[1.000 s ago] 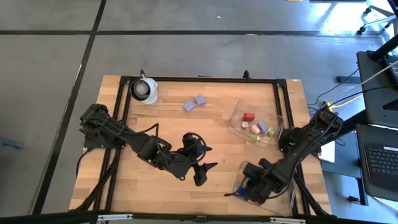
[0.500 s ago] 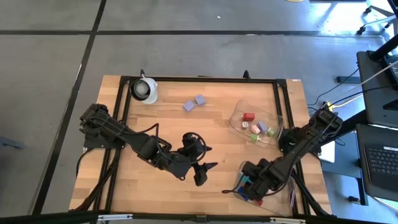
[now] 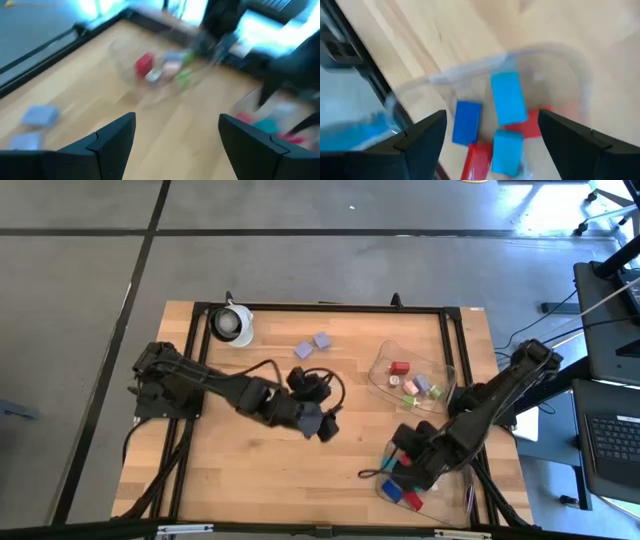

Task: Pick & Place Office items
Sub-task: Put the left blue charger adapter into the top transparent bin

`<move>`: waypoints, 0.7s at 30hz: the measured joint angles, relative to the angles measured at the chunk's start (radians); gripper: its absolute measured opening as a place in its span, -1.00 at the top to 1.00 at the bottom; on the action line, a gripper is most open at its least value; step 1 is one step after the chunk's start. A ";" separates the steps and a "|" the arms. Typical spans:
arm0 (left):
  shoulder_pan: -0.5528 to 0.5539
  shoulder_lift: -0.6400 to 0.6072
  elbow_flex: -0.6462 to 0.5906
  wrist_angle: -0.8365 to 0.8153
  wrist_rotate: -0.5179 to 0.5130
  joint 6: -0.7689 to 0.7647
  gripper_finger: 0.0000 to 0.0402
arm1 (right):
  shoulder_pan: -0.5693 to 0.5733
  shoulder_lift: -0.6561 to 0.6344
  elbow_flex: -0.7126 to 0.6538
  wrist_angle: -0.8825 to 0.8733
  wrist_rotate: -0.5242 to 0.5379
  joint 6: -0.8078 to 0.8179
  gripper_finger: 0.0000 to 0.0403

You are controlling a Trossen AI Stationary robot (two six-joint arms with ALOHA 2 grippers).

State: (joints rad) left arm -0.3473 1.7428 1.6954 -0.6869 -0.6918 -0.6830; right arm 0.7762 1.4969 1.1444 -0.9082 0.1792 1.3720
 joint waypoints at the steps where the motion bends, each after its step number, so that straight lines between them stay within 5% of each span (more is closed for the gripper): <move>1: 0.017 0.000 0.000 -0.045 0.021 -0.001 -0.40 | -0.005 -0.022 0.019 -0.032 0.031 0.000 -0.56; 8: 0.191 0.000 -0.049 -0.283 0.141 0.022 -0.40 | -0.061 -0.169 0.106 -0.175 0.268 -0.009 -0.56; 13: 0.346 0.006 -0.180 -0.231 0.280 0.091 -0.40 | -0.130 -0.245 0.136 -0.171 0.393 -0.089 -0.56; 21: 0.590 0.008 -0.370 -0.148 0.365 0.081 -0.40 | -0.259 -0.286 0.139 -0.178 0.434 -0.178 -0.56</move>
State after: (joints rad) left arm 0.2424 1.7512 1.3259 -0.8346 -0.3269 -0.6016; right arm 0.5175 1.2106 1.2835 -1.0859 0.6135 1.1937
